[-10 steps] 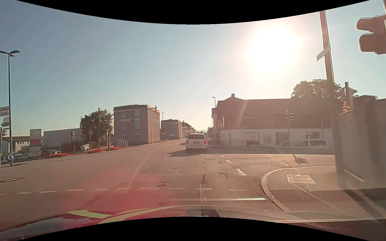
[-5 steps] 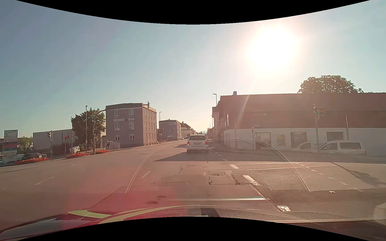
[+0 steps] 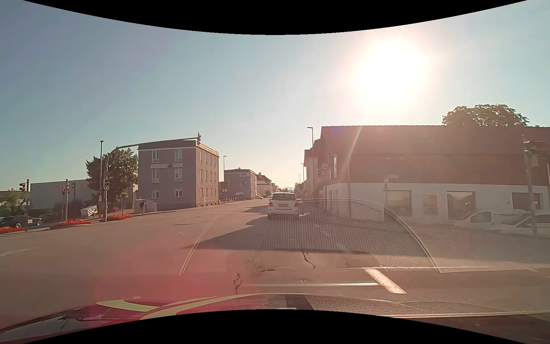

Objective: Follow the waypoints while adhering to traffic rules and regulations

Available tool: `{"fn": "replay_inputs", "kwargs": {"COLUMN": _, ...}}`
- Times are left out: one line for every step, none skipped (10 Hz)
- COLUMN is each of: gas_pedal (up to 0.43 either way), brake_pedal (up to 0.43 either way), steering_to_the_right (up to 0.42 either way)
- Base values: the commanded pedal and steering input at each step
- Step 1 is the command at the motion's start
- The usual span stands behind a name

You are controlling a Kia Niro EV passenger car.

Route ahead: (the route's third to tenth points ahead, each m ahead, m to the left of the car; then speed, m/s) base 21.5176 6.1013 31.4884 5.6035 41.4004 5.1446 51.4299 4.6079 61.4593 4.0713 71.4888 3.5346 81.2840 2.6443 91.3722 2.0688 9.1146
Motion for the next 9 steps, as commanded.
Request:
{"fn": "replay_inputs", "kwargs": {"gas_pedal": 0.067, "brake_pedal": 0.000, "steering_to_the_right": 0.003}}
{"fn": "replay_inputs", "kwargs": {"gas_pedal": 0.067, "brake_pedal": 0.000, "steering_to_the_right": 0.004}}
{"fn": "replay_inputs", "kwargs": {"gas_pedal": 0.059, "brake_pedal": 0.000, "steering_to_the_right": 0.004}}
{"fn": "replay_inputs", "kwargs": {"gas_pedal": 0.067, "brake_pedal": 0.000, "steering_to_the_right": 0.006}}
{"fn": "replay_inputs", "kwargs": {"gas_pedal": 0.067, "brake_pedal": 0.000, "steering_to_the_right": 0.008}}
{"fn": "replay_inputs", "kwargs": {"gas_pedal": 0.067, "brake_pedal": 0.000, "steering_to_the_right": 0.005}}
{"fn": "replay_inputs", "kwargs": {"gas_pedal": 0.067, "brake_pedal": 0.000, "steering_to_the_right": 0.003}}
{"fn": "replay_inputs", "kwargs": {"gas_pedal": 0.087, "brake_pedal": 0.000, "steering_to_the_right": 0.004}}
{"fn": "replay_inputs", "kwargs": {"gas_pedal": 0.087, "brake_pedal": 0.000, "steering_to_the_right": 0.003}}
